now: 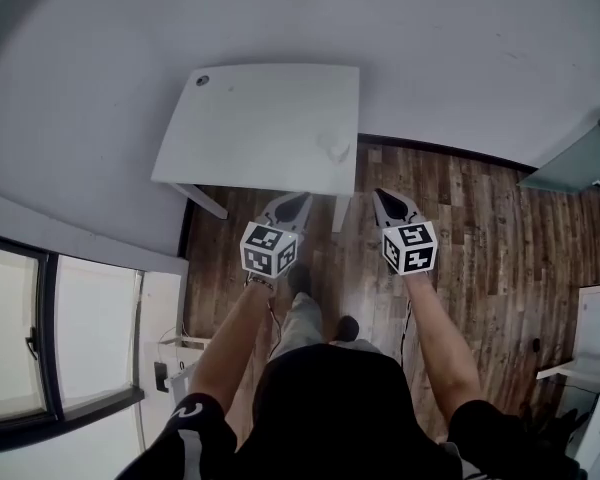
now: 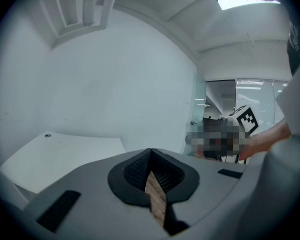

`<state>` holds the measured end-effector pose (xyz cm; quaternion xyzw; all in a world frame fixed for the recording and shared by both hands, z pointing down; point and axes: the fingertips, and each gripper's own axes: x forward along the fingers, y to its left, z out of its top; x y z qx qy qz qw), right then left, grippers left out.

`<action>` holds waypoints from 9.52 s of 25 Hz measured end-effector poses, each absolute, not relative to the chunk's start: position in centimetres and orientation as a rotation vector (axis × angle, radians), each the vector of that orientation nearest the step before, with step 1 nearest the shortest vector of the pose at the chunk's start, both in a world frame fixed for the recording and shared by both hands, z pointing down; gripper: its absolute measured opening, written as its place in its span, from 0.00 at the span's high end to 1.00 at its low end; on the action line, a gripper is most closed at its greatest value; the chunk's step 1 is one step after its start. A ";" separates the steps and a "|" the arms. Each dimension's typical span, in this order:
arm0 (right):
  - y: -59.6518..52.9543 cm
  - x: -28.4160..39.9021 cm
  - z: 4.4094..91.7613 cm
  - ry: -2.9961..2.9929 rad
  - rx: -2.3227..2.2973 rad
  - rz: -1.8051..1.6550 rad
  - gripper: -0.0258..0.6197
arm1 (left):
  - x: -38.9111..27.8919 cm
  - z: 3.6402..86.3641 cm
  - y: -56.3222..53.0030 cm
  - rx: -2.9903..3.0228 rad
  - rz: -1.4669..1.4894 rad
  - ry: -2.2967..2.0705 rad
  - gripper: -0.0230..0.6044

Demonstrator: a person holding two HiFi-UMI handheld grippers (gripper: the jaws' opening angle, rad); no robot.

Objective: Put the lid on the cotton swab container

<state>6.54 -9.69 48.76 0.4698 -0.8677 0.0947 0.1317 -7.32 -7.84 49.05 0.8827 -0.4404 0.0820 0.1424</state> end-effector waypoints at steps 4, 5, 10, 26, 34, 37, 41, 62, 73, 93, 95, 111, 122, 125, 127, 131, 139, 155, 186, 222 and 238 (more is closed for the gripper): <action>-13.0 5.6 48.7 -2.493 1.410 0.278 0.94 | -8.0 48.9 -12.1 2.567 0.218 -1.220 0.92; -13.8 5.4 48.6 -2.486 1.418 0.276 0.94 | -8.1 48.9 -13.1 2.573 0.213 -1.205 0.92; -17.0 4.3 48.6 -2.449 1.466 0.269 0.94 | -8.9 49.2 -17.3 2.595 0.189 -1.141 0.92; -20.8 5.0 49.4 -2.382 1.547 0.291 0.94 | -8.6 50.9 -22.6 2.608 0.183 -0.997 0.92; -22.4 7.1 50.0 -2.410 1.497 0.329 0.94 | -6.9 50.8 -23.7 2.579 0.205 -1.050 0.92; -22.9 7.3 50.4 -2.429 1.470 0.345 0.94 | -6.8 50.9 -24.0 2.566 0.211 -1.075 0.92; -23.4 7.4 50.8 -2.455 1.428 0.352 0.94 | -6.8 51.3 -24.4 2.539 0.207 -1.107 0.92; -25.8 6.2 56.3 -2.558 1.133 0.388 0.61 | -6.4 55.4 -27.4 2.464 0.190 -1.119 0.92; -26.7 5.2 61.6 -2.577 1.039 0.403 0.51 | -7.6 59.3 -29.2 2.413 0.181 -1.132 0.92; -28.2 0.9 70.3 -2.696 0.820 0.290 0.36 | -6.9 64.9 -29.9 2.389 0.091 -1.115 0.92; -28.3 0.5 70.8 -2.697 0.819 0.275 0.36 | -7.1 64.9 -30.0 2.396 0.080 -1.116 0.92; -29.1 -0.3 71.1 -2.718 0.785 0.211 0.40 | -7.1 66.4 -31.3 2.399 0.034 -1.143 0.92; -28.9 -0.3 71.2 -2.715 0.784 0.217 0.40 | -6.0 65.4 -31.8 2.346 -0.043 -1.082 0.92; -28.9 -0.3 71.2 -2.716 0.785 0.221 0.40 | -5.1 65.1 -31.5 2.352 -0.054 -1.054 0.92; -28.8 -0.3 71.2 -2.718 0.789 0.223 0.40 | -4.6 64.8 -31.2 2.358 -0.067 -1.035 0.92; -28.6 -0.4 71.2 -2.725 0.792 0.227 0.40 | -3.6 64.3 -30.8 2.357 -0.094 -0.993 0.92; -28.5 -0.4 71.1 -2.733 0.791 0.227 0.40 | -1.3 63.9 -29.5 2.381 -0.066 -0.899 0.92; -28.3 -0.8 71.1 -2.738 0.783 0.233 0.40 | 0.8 64.8 -28.5 2.513 0.107 -0.873 0.92; -28.2 -0.7 71.3 -2.730 0.741 0.275 0.40 | 1.4 64.9 -27.6 2.723 0.101 -0.790 0.92; -28.0 10.2 51.9 -2.559 1.440 0.299 0.62 | -4.8 52.4 -27.9 2.561 0.060 -0.987 0.92; -31.7 14.0 46.3 -2.429 1.677 0.254 0.94 | -7.6 47.4 -30.9 2.489 0.024 -1.217 0.92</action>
